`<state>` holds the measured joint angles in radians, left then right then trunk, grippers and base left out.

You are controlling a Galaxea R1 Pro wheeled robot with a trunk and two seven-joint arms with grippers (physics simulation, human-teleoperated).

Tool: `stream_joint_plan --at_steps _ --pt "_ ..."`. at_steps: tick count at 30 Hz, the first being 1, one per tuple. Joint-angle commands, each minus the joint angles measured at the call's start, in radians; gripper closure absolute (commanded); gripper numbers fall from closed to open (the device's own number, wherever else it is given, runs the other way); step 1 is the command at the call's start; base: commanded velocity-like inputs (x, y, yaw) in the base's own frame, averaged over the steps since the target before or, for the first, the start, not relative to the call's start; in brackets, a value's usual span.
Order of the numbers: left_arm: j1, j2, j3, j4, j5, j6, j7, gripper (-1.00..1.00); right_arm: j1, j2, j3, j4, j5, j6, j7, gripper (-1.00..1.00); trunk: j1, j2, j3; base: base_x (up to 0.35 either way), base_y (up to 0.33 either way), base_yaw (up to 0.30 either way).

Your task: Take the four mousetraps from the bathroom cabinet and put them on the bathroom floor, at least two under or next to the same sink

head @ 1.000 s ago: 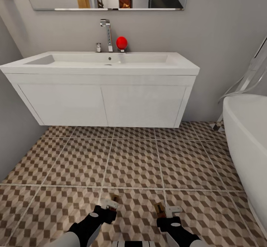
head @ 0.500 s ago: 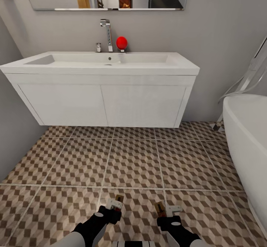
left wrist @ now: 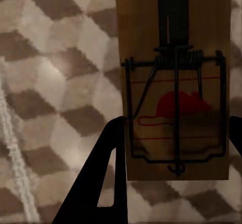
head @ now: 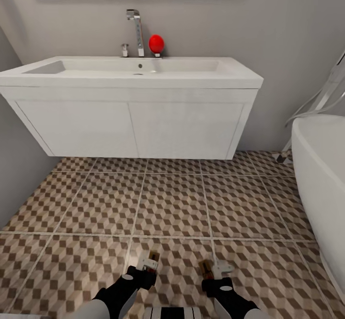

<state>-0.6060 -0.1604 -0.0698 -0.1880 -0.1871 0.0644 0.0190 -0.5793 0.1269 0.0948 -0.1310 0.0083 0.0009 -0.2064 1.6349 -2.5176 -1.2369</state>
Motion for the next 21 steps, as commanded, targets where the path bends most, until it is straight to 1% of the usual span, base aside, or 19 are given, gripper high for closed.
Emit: stream_joint_plan --at_steps 1,15,17,21 --pt "0.000 0.000 -0.007 -0.002 -0.006 0.006 0.004 1.00 -0.001 0.000 0.009 0.001 -0.002 -0.001 -0.010 1.00 0.000 -0.001 -0.005 0.000 0.000 0.000" --pt "0.000 0.002 -0.007 -0.002 -0.006 0.006 0.004 1.00 -0.001 -0.001 0.010 0.001 -0.001 -0.001 -0.009 1.00 0.006 -0.004 -0.059 0.000 0.000 0.000" --pt "-0.011 0.013 -0.007 -0.014 0.004 0.004 -0.007 1.00 -0.012 -0.003 0.008 -0.011 0.001 -0.001 -0.013 1.00 0.007 -0.004 -0.059 0.000 0.000 0.000" --pt "-0.035 0.035 -0.008 -0.037 -0.005 0.002 -0.002 1.00 -0.035 -0.003 0.007 -0.034 0.001 -0.003 -0.015 1.00 0.007 -0.004 -0.059 0.000 0.000 0.000"
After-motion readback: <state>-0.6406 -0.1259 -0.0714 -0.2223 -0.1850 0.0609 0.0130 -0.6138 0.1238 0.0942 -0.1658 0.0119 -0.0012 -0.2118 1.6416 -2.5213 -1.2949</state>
